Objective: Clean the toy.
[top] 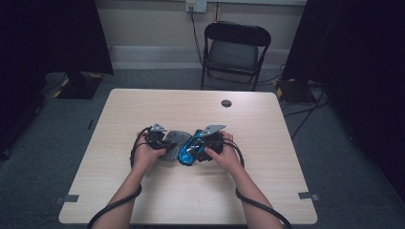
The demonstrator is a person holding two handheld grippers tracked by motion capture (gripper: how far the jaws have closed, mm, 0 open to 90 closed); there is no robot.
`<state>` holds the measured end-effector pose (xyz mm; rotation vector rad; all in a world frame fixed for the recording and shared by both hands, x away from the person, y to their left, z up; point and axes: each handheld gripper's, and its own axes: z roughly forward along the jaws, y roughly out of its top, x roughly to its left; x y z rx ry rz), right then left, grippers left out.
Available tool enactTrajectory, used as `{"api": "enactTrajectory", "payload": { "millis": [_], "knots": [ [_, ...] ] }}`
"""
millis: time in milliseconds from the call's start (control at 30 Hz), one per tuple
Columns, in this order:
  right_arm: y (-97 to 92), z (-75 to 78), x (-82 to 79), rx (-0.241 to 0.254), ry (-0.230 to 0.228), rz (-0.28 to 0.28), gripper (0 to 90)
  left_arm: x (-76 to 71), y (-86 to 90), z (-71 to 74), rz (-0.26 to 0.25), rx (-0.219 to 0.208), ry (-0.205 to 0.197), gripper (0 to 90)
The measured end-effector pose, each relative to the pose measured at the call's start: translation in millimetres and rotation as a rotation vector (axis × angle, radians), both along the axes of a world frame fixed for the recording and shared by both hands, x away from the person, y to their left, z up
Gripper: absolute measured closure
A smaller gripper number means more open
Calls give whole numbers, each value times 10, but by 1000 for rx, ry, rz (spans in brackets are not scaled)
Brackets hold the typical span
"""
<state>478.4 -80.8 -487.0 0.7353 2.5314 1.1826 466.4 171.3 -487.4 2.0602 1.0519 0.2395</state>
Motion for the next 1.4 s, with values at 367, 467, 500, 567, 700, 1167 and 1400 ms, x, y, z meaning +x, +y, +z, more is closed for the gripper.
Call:
{"api": "enactTrajectory", "payload": {
  "millis": [367, 467, 500, 567, 700, 1167, 1400],
  "knots": [
    [-1, -6, -8, 6, -2, -1, 56, -117, 90, 15, -9, 5, 6, 809],
    [-2, -5, -7, 5, -2, -2, 56, -166, 119, 9, -9, 0, 3, 809],
    [-3, -6, -6, 6, -2, -1, 56, -196, 136, 7, -7, -5, 3, 809],
    [-3, -6, -8, 6, -2, -1, 56, -234, 158, 2, -6, -11, 5, 809],
    [0, -4, -7, 3, -2, -3, 56, -309, 203, 10, -13, -7, 7, 809],
    [2, -5, -11, 4, -4, -5, 55, -550, 250, 32, -54, 6, 21, 808],
    [1, -3, -5, 3, -3, -4, 55, -650, 258, 59, -84, 25, 25, 808]
  ]
}}
